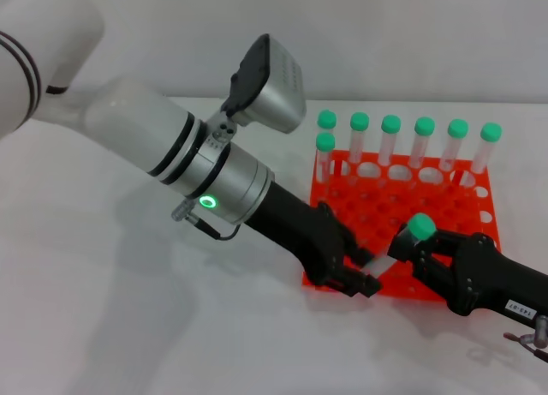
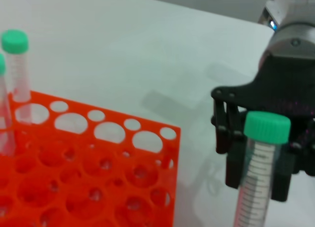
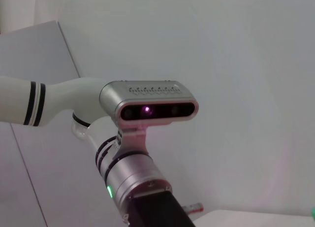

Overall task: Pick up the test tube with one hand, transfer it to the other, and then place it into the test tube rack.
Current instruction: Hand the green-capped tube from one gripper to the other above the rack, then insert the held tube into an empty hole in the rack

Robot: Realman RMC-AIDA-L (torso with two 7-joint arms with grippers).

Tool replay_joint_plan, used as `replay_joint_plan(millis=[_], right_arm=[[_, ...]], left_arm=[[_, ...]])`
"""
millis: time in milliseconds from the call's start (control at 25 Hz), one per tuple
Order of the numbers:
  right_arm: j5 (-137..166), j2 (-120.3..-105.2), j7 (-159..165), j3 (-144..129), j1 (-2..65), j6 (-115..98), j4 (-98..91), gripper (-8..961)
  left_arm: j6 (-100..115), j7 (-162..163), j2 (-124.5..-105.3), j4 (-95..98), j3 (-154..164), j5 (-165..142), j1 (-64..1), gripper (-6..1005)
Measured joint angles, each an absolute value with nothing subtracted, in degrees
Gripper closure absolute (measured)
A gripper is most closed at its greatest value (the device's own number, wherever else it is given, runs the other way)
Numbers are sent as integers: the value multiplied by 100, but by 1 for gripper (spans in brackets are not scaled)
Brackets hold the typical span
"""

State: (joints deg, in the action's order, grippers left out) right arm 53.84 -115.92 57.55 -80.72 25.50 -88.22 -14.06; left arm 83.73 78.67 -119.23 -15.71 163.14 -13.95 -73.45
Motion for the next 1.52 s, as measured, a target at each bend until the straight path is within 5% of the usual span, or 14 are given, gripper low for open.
replay_joint_plan(millis=[80,320,400,640,1200,1520], right_arm=[[5386,-11593,5760,-8074,2549,-8814,-1406,755],[5393,-11584,5771,-8073,2549,-8786,-1402,754],[5392,-11572,5771,-8069,2553,-8780,-1403,754],[5390,-11515,5778,-8019,2611,-8759,-1414,754],[5410,-11442,5789,-7955,2827,-8231,-1824,754],[5631,-11054,6278,-7944,2926,-7750,-2435,753]], left_arm=[[8370,7870,-11915,-1577,16314,-1287,-7324,794],[8407,7860,-11904,-1671,16309,-988,-7242,587],[8497,7827,-11897,-1814,16306,-800,-7148,347],[9125,7760,-11897,-2703,16302,-30,-6729,146],[10892,7159,-11889,-3912,16313,2289,-4644,115],[10657,6519,-11917,-3812,16307,3857,-3116,115]])
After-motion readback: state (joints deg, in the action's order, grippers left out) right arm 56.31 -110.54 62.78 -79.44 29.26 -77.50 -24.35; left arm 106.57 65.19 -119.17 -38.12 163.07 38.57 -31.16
